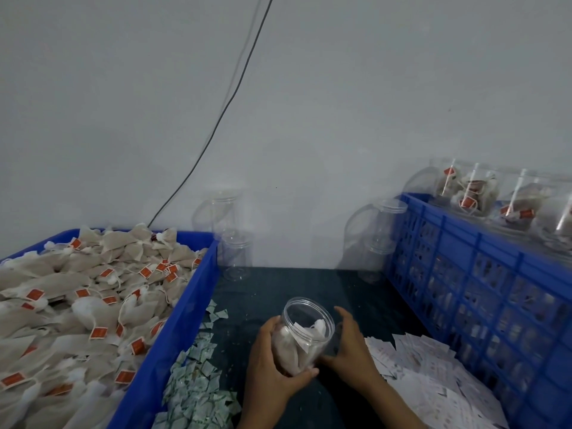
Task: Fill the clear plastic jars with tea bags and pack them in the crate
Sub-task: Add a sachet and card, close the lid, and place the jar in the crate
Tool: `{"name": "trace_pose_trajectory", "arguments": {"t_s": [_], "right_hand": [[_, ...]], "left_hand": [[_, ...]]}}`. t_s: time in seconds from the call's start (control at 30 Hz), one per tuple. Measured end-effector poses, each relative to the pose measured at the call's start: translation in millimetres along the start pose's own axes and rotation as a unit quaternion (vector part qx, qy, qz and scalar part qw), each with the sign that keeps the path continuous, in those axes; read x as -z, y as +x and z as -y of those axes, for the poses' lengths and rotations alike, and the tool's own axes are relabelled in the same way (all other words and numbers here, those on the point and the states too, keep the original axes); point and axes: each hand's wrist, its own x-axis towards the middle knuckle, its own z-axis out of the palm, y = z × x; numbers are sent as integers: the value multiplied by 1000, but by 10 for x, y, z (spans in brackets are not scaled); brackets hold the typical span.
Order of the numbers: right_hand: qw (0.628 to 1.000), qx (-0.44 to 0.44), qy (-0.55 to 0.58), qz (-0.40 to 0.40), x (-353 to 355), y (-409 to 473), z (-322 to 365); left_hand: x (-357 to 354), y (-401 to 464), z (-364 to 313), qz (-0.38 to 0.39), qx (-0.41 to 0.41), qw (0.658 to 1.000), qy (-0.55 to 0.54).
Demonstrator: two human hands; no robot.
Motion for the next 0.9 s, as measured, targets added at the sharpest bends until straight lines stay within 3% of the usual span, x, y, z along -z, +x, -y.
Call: {"name": "trace_pose_trajectory", "arguments": {"t_s": [0.2, 0.33, 0.63, 0.73, 0.9], "right_hand": [[997, 78, -18, 20, 277, -26, 144], [991, 102, 57, 62, 459, -70, 220], [967, 111, 221, 59, 534, -153, 393], [976, 140, 158, 58, 425, -199, 451], [970, 232, -40, 58, 418, -171, 581]], "left_hand": [[-7, -29, -10, -6, -4, 1000, -11], [0, -18, -6, -14, -1, 1000, -8], [26, -43, -61, 10, -16, 999, 26], [22, -29, -72, 17, -17, 999, 35], [9, 20, -69, 68, -66, 990, 101]]}}
